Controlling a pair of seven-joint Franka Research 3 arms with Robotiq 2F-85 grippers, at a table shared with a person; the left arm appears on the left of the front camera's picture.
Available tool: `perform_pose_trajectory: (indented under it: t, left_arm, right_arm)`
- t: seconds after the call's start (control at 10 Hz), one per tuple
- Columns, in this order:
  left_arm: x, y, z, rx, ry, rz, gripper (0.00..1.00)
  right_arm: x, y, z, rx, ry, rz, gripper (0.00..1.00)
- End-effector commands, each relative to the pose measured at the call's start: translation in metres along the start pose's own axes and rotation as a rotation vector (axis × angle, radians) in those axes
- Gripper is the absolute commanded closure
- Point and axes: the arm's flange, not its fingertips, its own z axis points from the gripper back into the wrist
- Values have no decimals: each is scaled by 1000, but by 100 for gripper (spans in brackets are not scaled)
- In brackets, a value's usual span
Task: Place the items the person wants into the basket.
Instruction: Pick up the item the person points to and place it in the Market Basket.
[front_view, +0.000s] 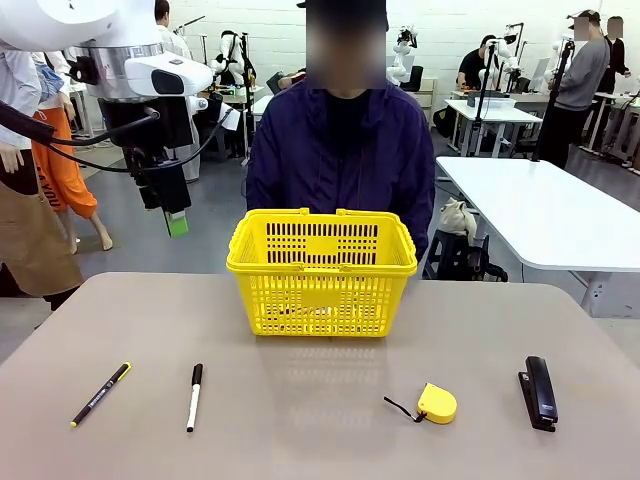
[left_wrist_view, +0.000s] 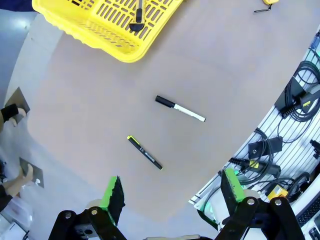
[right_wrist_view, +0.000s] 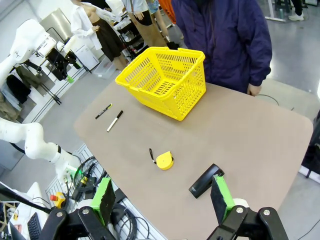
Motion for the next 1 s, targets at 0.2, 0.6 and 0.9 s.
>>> perform_pose_trajectory:
  t: [0.2, 0.6, 0.9]
  left_arm:
    - [-1, -1, 3, 9, 8, -2, 0]
    - [-1, -1, 3, 9, 8, -2, 0]
    - [0, 0, 0, 0, 0, 0, 0]
  right_arm:
    - [0, 0, -1, 18, -25, 14, 0]
    - [0, 0, -1, 18, -25, 14, 0]
    - [0, 0, -1, 18, -25, 14, 0]
